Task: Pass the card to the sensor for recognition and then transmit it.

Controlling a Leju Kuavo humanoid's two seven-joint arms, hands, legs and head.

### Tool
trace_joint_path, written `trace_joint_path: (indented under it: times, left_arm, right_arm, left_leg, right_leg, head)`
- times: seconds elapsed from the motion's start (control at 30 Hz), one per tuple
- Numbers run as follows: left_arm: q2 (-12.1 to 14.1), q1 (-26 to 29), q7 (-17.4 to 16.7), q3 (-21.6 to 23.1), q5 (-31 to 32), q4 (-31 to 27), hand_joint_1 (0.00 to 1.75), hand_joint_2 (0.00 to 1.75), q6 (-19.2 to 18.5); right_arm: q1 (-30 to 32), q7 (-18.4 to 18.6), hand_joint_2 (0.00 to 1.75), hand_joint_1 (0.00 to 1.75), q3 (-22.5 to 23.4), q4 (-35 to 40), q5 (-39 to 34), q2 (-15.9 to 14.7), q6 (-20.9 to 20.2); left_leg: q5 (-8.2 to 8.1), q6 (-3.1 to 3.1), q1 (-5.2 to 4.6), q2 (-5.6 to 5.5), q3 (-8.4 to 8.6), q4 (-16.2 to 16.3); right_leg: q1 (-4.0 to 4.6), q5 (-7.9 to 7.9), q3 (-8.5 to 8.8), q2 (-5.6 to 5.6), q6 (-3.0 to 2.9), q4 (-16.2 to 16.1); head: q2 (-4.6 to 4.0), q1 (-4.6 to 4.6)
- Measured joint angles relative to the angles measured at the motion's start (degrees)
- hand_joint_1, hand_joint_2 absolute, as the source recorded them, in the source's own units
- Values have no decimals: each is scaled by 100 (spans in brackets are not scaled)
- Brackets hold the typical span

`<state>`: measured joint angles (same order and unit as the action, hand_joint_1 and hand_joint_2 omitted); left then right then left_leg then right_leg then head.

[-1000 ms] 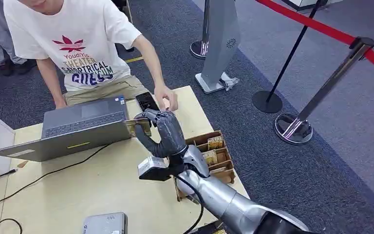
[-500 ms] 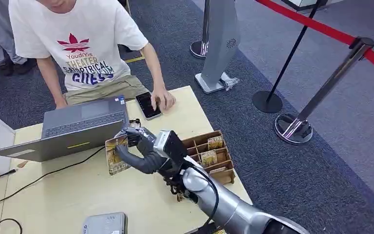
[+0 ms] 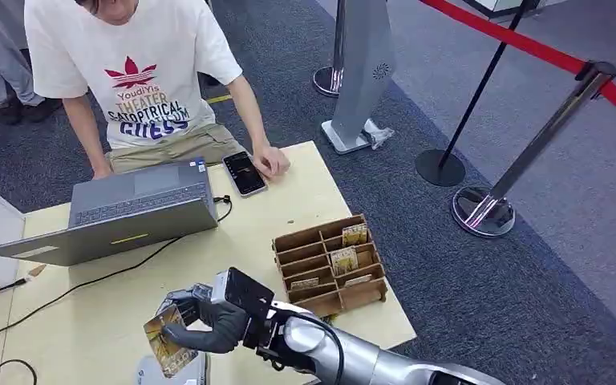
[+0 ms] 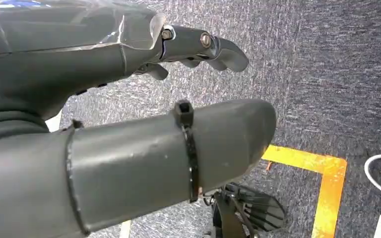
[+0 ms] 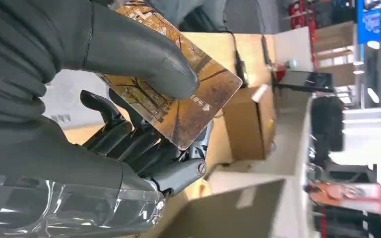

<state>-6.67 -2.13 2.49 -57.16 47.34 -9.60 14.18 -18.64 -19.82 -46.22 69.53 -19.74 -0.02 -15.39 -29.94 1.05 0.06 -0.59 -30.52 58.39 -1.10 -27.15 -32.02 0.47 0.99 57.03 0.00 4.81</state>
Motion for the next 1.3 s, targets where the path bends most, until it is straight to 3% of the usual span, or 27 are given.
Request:
trace_joint_path:
  times: [0.33, 0.63, 1.3]
  left_arm:
    - [28, -6, -52, 4, 109, 0, 0, 0, -57]
    - [70, -9, -70, 15, 214, 0, 0, 0, -116]
    - [149, -7, -103, 15, 276, 0, 0, 0, -144]
  right_arm:
    - [-116, -101, 175, 175, -267, -1000, -2, 92, 280]
    - [-372, -308, 175, 175, -289, -1867, 42, 280, 885]
    - [-491, -219, 175, 175, -252, -2753, 352, 695, 1346]
  left_leg:
    - [0, 0, 0, 0, 0, 0]
    - [0, 0, 0, 1, 1, 0]
    - [0, 0, 0, 0, 1, 0]
  right_leg:
    - [0, 0, 0, 0, 0, 0]
    - [0, 0, 0, 1, 0, 0]
    - [0, 0, 0, 0, 0, 0]
  head:
    - [0, 0]
    - [0, -2]
    - [0, 0]
